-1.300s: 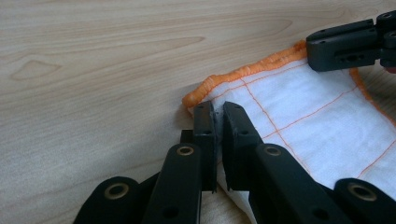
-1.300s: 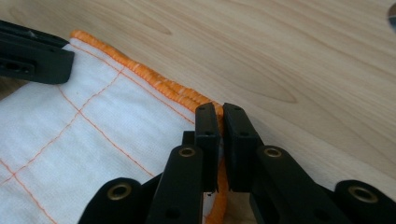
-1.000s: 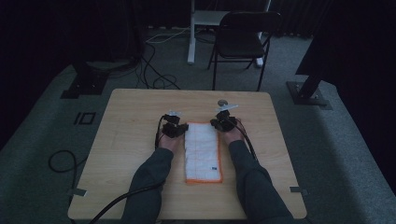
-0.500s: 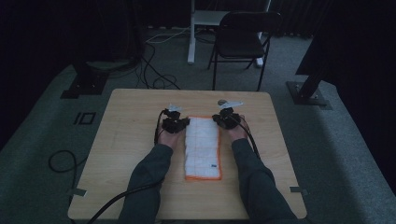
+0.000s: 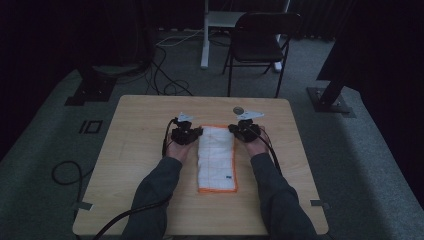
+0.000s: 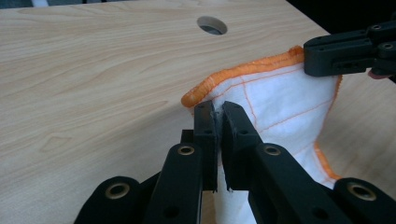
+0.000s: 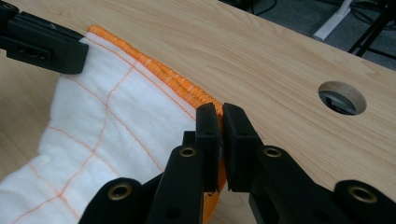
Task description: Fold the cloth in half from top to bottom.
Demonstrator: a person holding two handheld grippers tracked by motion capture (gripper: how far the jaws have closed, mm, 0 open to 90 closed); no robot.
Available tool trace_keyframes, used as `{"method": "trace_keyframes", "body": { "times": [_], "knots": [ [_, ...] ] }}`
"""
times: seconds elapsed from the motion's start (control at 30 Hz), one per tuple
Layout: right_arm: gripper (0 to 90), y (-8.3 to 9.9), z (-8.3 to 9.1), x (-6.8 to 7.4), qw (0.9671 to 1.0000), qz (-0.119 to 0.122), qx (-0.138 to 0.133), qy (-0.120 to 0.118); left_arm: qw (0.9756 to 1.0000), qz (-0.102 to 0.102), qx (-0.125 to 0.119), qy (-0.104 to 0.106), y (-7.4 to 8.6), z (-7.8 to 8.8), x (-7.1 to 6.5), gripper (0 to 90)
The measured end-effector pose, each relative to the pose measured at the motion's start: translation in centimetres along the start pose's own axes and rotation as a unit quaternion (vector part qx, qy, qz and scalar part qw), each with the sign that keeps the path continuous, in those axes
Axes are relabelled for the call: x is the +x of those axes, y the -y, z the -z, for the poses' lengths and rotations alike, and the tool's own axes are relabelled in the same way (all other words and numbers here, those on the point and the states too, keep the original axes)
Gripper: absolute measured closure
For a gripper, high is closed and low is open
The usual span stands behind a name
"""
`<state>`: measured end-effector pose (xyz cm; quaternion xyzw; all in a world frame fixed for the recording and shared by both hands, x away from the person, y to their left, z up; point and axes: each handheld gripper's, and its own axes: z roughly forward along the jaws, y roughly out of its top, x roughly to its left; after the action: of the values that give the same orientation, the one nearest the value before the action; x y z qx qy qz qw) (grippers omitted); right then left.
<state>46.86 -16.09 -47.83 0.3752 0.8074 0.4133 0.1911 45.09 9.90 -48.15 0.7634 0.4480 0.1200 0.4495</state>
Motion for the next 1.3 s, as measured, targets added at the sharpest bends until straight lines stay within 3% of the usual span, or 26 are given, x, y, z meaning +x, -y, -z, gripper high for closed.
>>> {"method": "trace_keyframes", "body": {
  "times": [0.87, 1.3],
  "knots": [
    [86.1, 1.3, 4.5, 2.9, 0.9990, 0.026, -0.026, -0.026, 0.9993, -0.025, -0.014, 0.025, 2.0, 3.8, -2.8, 86.1],
    [85.9, 2.6, 6.1, 4.3, 0.9981, 0.026, -0.033, -0.044, 0.9988, -0.024, -0.020, 0.038, 3.8, 5.5, -3.9, 86.0]
  ]
}}
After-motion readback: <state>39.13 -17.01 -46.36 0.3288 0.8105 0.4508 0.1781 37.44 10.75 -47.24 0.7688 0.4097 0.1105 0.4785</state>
